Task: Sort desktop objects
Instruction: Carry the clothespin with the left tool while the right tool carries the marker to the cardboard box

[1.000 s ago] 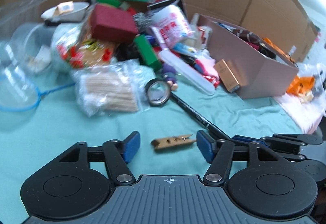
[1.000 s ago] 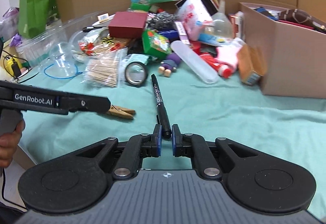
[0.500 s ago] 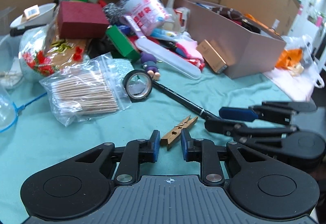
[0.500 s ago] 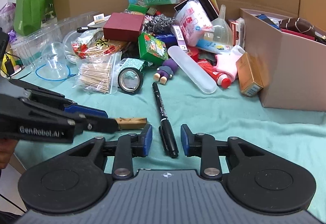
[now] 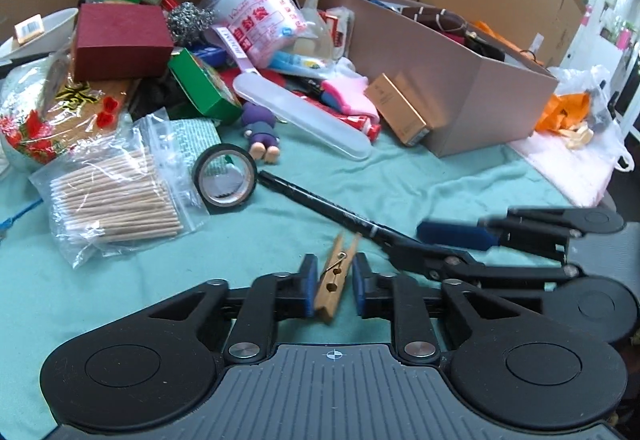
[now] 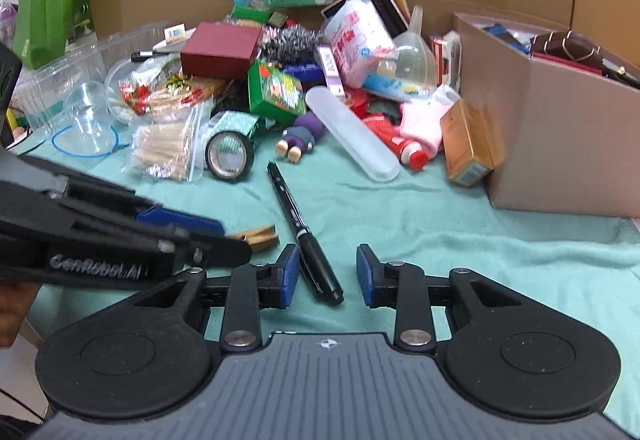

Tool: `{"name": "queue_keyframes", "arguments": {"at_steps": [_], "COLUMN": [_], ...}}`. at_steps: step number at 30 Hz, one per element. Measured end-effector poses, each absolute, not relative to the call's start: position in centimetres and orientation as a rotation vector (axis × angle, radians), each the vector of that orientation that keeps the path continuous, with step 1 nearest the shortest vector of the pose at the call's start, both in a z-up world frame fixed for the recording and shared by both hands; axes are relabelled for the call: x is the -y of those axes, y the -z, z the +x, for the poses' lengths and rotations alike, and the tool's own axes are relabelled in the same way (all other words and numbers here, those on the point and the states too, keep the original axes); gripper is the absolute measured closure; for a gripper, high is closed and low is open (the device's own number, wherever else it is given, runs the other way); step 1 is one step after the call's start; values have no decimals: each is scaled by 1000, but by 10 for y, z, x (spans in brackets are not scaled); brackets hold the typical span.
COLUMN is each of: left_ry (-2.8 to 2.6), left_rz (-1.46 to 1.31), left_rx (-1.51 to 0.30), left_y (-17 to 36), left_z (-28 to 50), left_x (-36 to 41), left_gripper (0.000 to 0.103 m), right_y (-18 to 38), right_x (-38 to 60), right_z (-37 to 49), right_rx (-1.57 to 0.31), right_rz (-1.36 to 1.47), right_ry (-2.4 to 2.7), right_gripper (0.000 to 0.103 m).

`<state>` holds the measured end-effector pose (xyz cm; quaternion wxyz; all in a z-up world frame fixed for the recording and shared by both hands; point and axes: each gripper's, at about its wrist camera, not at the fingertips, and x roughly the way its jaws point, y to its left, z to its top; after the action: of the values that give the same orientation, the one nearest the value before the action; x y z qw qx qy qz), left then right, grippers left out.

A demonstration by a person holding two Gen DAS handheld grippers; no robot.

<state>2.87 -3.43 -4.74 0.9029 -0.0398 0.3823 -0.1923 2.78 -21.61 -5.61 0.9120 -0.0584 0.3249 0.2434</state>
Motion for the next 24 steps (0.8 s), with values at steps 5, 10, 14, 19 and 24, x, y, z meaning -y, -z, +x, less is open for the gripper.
{"name": "queue_keyframes", "arguments": {"at_steps": [5, 10, 14, 19, 24], "left_ry": [306, 325, 327, 307, 312], "left_rz": [-166, -211, -167, -138, -223], "left_rx": [-809, -817, -787, -779, -777], "left_y": [45, 46, 48, 49, 40], "left_z": [30, 34, 34, 33, 30], "left_x": [10, 8, 17, 22, 16], "left_gripper": [93, 66, 63, 92, 92], "right_y": [52, 55, 57, 57, 49], "right_x": [211, 197, 194, 197, 205], "right_z": [25, 36, 41, 42, 35], "right_rx": [-692, -679, -668, -667, -659], "right_rz": [-144, -164, -159, -135, -79], "right_ry": [-565, -564, -563, -569, -568], "right_gripper": [87, 84, 83, 87, 87]}}
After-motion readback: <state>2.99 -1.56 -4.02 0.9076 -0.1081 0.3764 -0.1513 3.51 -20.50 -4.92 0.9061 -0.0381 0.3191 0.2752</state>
